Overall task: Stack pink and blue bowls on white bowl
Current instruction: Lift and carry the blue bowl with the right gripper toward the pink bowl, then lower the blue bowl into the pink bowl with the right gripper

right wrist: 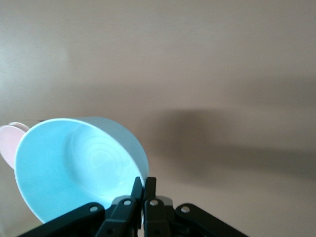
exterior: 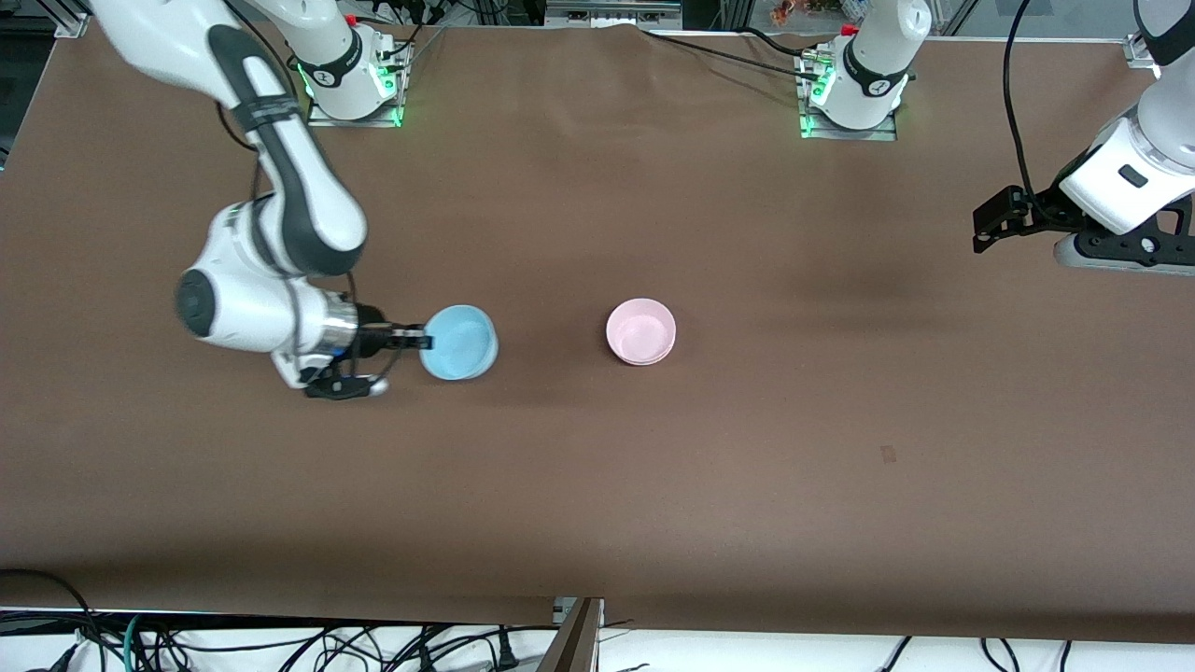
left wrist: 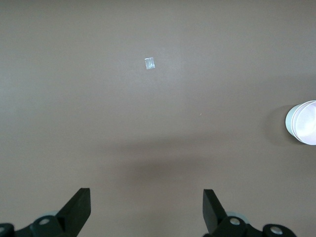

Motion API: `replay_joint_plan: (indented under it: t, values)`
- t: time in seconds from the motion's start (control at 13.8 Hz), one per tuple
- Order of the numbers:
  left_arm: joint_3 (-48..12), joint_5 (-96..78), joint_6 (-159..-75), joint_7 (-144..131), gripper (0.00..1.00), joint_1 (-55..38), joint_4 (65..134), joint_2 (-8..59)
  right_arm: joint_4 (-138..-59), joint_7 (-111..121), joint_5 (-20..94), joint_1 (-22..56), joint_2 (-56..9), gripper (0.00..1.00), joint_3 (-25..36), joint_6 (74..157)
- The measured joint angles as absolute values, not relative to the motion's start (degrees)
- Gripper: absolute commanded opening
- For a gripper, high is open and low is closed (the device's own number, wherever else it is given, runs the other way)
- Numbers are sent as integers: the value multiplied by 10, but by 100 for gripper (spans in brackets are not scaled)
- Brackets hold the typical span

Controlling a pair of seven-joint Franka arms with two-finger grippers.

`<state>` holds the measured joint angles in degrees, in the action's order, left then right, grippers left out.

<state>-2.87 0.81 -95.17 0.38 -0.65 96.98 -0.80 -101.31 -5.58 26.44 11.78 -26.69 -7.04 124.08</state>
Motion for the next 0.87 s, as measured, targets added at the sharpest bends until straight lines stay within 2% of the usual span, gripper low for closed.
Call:
replay_joint_plan:
  t: [0.43, 0.87]
  values:
    - [-29, 8, -951, 4, 100, -7, 969, -7, -966, -269, 264, 251, -292, 0, -73, 1313]
    - [-30, 8, -951, 4, 100, -7, 968, -6, -939, -380, 263, 335, -353, 0, -73, 1415]
